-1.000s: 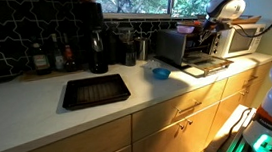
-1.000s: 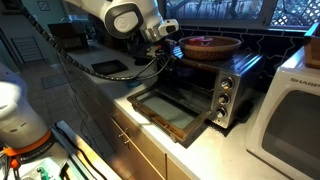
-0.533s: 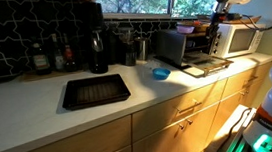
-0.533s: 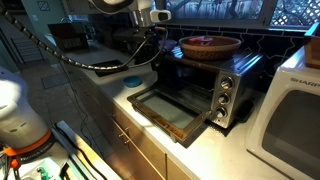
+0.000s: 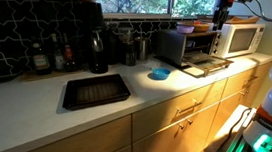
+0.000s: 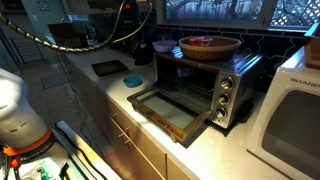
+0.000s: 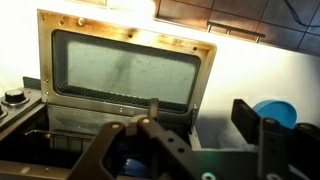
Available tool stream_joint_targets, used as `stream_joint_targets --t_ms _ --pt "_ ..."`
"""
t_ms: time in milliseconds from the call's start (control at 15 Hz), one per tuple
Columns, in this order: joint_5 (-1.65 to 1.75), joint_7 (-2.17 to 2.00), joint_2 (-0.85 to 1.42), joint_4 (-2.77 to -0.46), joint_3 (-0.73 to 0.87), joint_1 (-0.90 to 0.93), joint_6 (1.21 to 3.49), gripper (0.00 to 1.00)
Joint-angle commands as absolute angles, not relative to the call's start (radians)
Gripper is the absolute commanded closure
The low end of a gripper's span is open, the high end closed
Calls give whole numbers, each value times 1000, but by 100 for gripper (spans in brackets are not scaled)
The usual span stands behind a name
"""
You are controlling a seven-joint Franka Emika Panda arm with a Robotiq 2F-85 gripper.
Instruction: Pick up the blue flask mug and put it on the tray in the oven
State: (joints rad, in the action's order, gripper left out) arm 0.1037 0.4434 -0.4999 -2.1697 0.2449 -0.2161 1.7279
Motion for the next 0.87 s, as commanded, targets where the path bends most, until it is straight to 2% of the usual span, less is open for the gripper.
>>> stream_joint_targets --t_ms 0,267,800 --pt "132 268 -519 -2114 205 -216 1605 0" --pt "202 60 -539 -2094 150 -233 1572 0" --pt "195 79 -534 -2090 167 -204 1600 0"
